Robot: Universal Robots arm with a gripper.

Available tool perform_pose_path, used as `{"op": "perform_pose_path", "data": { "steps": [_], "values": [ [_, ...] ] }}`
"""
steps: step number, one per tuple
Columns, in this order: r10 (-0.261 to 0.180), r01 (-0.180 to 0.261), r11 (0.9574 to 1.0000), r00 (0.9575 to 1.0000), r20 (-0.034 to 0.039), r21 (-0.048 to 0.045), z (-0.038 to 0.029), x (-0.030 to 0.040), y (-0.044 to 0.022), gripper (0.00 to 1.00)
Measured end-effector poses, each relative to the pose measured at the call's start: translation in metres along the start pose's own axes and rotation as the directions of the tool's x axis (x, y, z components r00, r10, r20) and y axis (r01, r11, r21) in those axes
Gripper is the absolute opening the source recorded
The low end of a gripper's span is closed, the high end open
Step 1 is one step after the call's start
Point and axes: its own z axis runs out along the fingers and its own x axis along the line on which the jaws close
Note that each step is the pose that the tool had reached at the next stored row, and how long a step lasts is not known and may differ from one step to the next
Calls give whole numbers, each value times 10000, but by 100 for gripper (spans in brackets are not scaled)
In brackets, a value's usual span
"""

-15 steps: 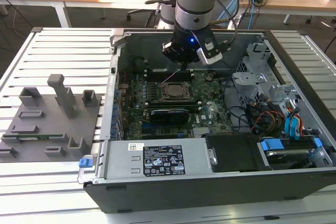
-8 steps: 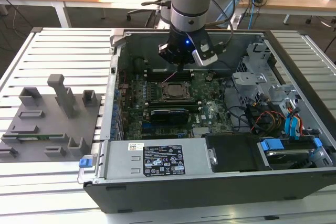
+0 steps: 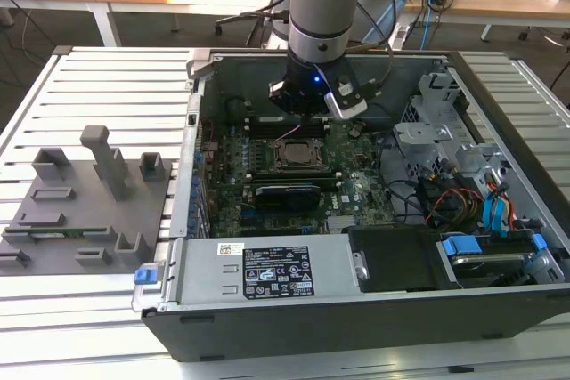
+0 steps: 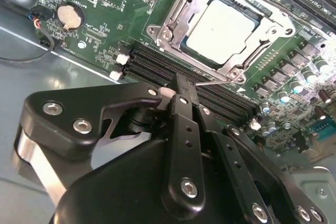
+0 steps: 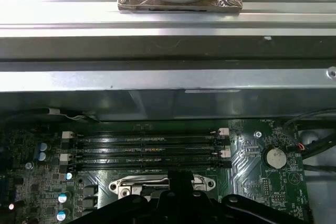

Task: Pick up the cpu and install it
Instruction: 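Install the first cpu locking lever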

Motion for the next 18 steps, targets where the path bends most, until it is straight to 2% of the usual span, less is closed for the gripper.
{"op": "perform_pose_path", "data": {
  "steps": [7, 10, 18],
  "values": [
    [-6, 6, 10000, 10000, 22, 0, 79, 2, -21, 11],
    [-23, 23, 10000, 10000, 54, -3, 104, 17, -27, 11],
    [-62, 62, 10000, 9999, 140, -4, 141, 124, -21, 11]
  ]
}}
